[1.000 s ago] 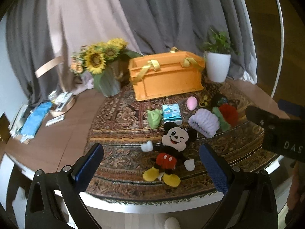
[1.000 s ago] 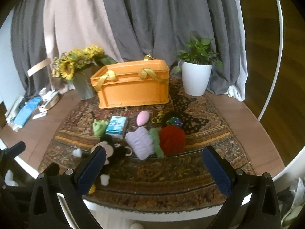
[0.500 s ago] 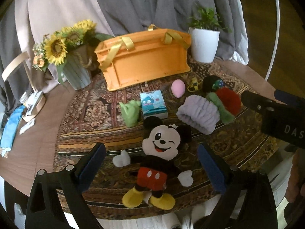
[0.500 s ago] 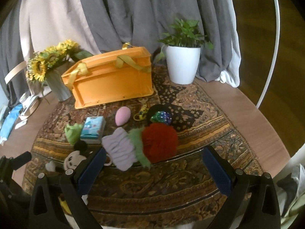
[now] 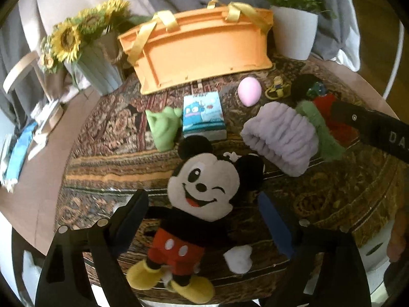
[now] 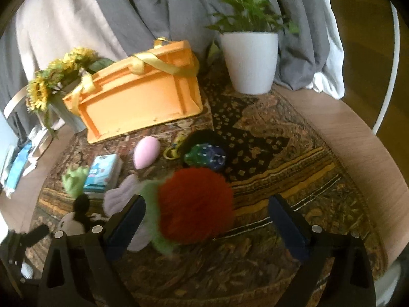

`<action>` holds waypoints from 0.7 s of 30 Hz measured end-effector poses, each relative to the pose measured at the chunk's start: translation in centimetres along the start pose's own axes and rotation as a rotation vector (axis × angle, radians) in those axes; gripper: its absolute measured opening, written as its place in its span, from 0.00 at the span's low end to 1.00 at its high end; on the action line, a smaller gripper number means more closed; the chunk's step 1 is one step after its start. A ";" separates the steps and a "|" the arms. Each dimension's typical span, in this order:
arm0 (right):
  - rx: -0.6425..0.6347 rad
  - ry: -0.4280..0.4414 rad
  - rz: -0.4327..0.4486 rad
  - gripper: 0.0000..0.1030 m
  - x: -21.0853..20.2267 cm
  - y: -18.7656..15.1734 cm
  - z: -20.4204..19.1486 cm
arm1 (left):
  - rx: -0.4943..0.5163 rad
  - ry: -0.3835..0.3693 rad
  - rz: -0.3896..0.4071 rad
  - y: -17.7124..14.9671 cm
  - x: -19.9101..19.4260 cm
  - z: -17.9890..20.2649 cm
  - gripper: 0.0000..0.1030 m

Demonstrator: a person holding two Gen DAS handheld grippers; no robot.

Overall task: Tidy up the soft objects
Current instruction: 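Grasp the Mickey plush with the left gripper while the right gripper grasps the red pompom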

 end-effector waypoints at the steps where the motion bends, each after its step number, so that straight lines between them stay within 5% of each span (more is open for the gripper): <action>1: 0.013 0.003 -0.009 0.90 0.5 0.0 0.2 | -0.012 0.002 -0.010 0.0 0.4 0.1 0.80; 11: 0.031 0.033 -0.078 0.77 4.2 -0.6 -0.5 | -0.087 0.032 -0.070 -0.5 4.0 -1.2 0.74; 21: -0.035 0.065 -0.109 0.46 5.2 -0.8 -2.3 | -0.118 0.003 -0.070 0.1 5.8 -2.3 0.61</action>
Point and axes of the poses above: each gripper's, at about its wrist camera, not at the fingertips, and x roughly the way its jaws point, z to its right, y to its top, the point moved 5 cm from there along x, roughly the way its jaws point, and after that the axes turned 6 degrees about -x, right-handed, at the moved point
